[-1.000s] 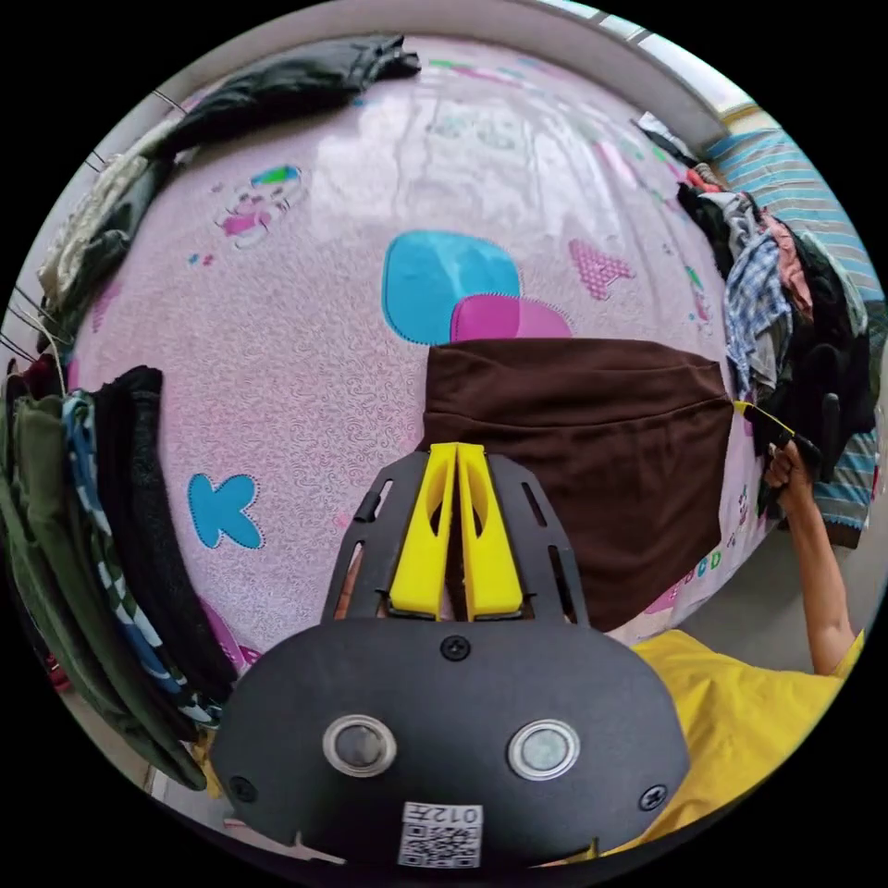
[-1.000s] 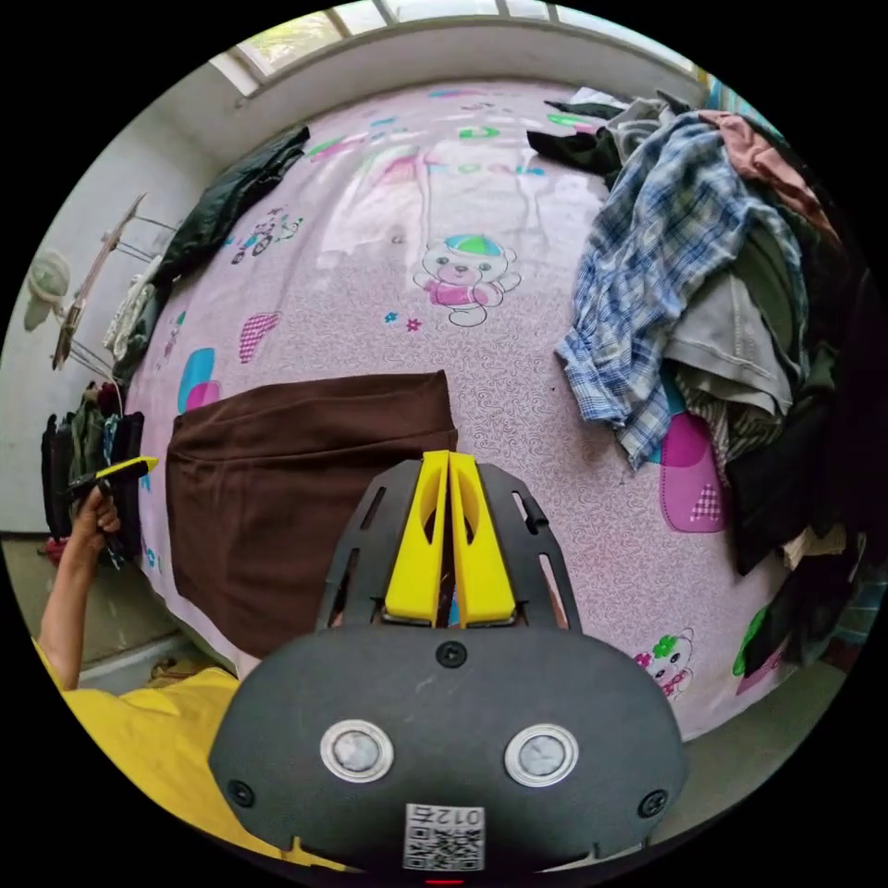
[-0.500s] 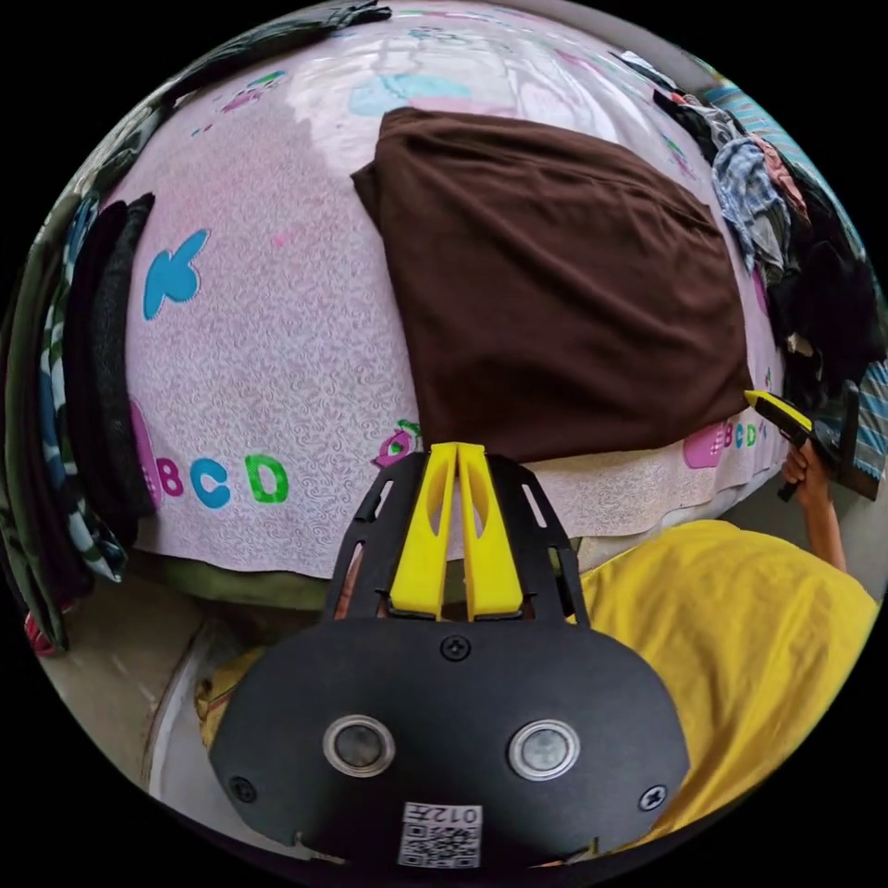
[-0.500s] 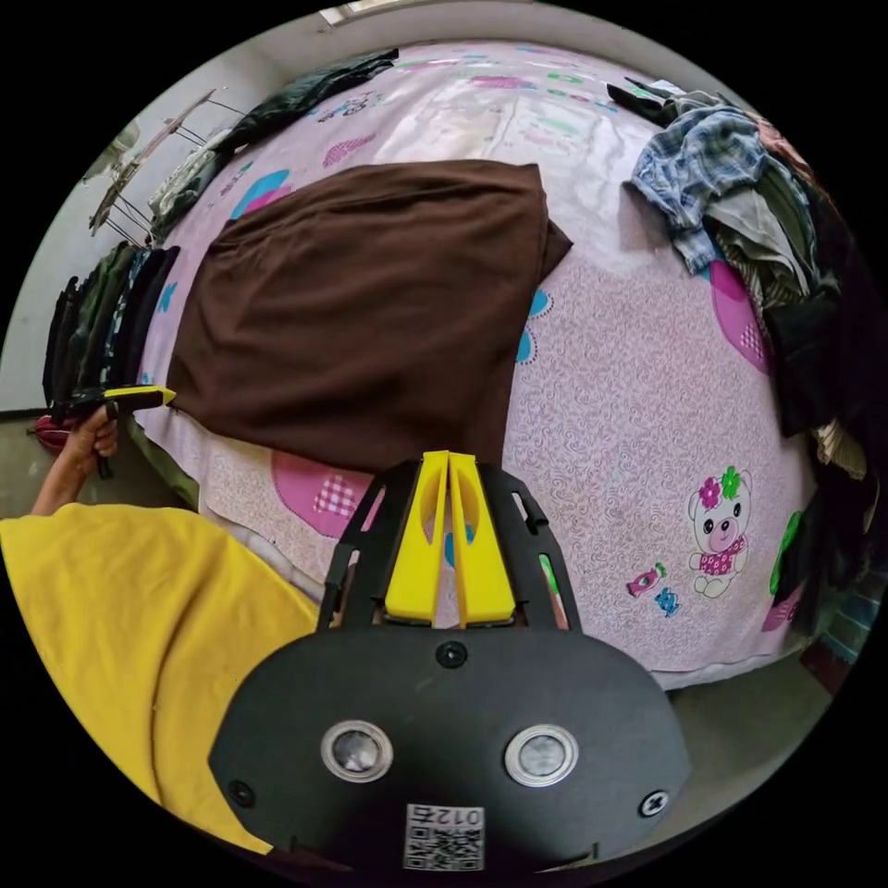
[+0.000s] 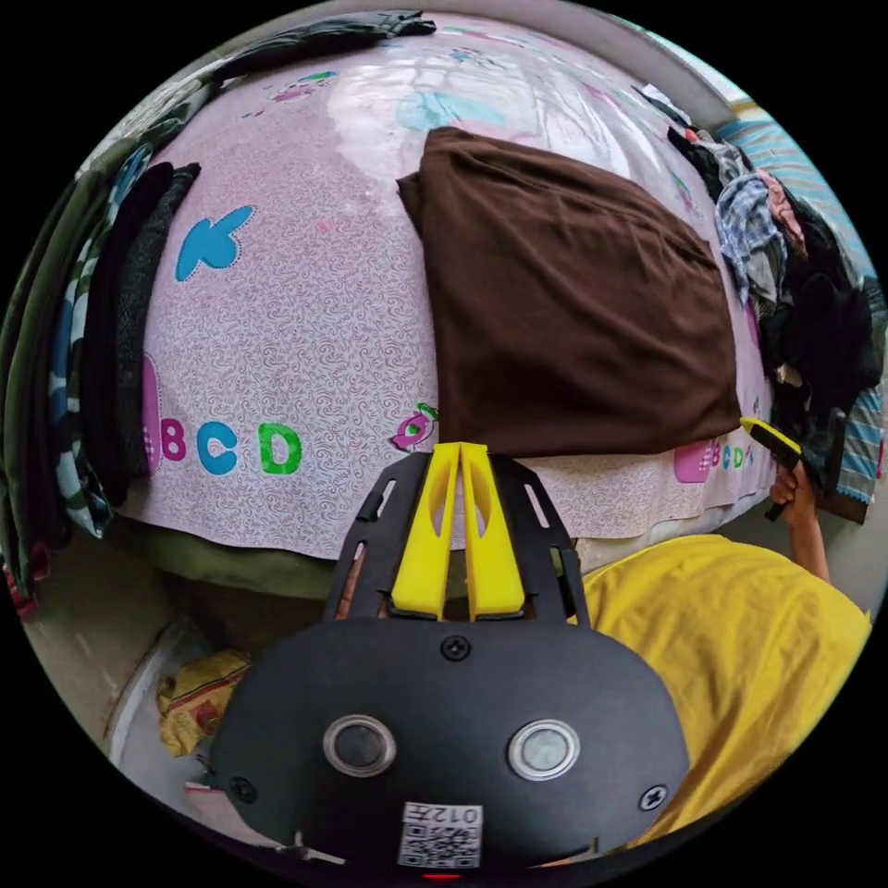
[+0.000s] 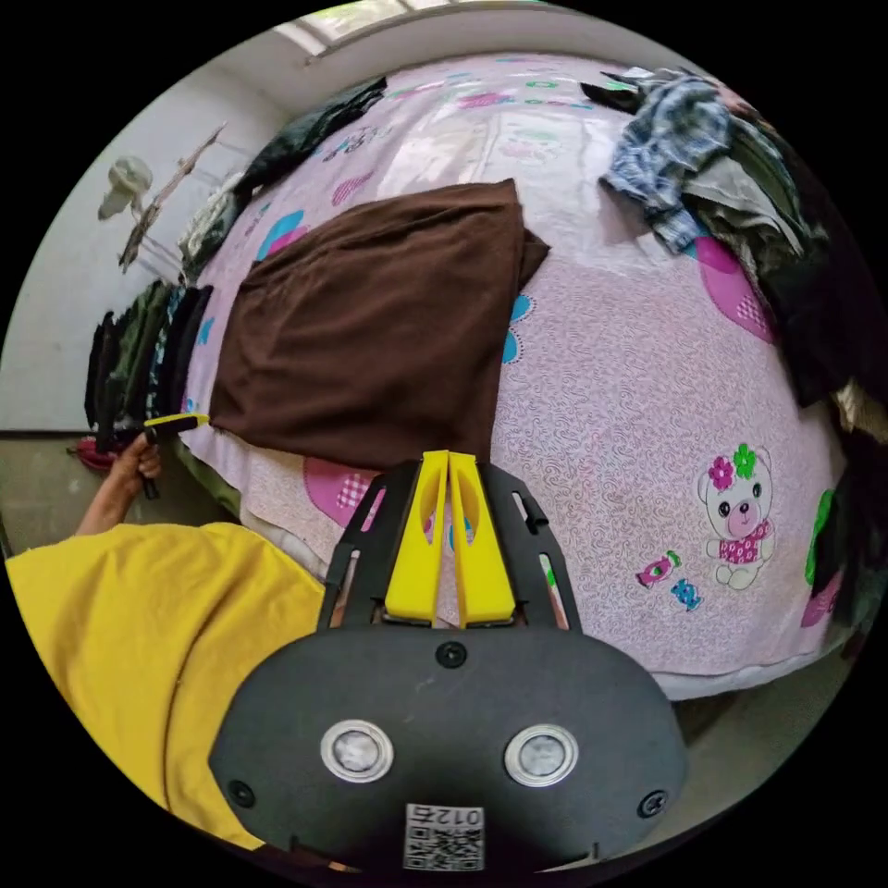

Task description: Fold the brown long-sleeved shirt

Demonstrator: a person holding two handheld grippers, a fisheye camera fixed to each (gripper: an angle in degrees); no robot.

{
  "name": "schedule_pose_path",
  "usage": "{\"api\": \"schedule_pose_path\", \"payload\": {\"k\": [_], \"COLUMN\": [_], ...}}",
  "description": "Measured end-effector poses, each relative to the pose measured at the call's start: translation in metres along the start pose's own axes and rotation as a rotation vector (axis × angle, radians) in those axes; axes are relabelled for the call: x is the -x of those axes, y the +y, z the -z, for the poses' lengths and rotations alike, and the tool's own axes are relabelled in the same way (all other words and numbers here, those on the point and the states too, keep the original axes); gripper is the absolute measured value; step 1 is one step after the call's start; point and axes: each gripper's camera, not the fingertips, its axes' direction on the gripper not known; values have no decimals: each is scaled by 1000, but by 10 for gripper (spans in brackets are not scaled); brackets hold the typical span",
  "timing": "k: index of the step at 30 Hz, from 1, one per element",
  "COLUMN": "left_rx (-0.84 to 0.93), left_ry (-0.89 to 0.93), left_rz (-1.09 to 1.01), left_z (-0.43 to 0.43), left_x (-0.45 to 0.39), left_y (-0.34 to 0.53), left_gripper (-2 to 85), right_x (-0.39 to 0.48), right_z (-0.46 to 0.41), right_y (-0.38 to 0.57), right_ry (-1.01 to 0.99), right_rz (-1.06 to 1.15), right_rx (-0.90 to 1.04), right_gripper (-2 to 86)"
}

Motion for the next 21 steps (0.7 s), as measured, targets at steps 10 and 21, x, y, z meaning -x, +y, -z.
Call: {"api": "schedule_pose_path", "payload": {"k": [10,21], "left_rx": [-139,-101], "left_ry": [76,-1], "left_rz": [84,-445], "left_z": [1,-26], "left_x": [-43,-307], "left_y": [85,82], "left_gripper": [1,9], "right_x": [-153,-152], "right_z": [-77,-168], "right_y": [123,158], "right_ry": [-558,-670], "right_rz": [-572,-605], "right_rx": [-112,-130], "right_gripper": [48,45]}}
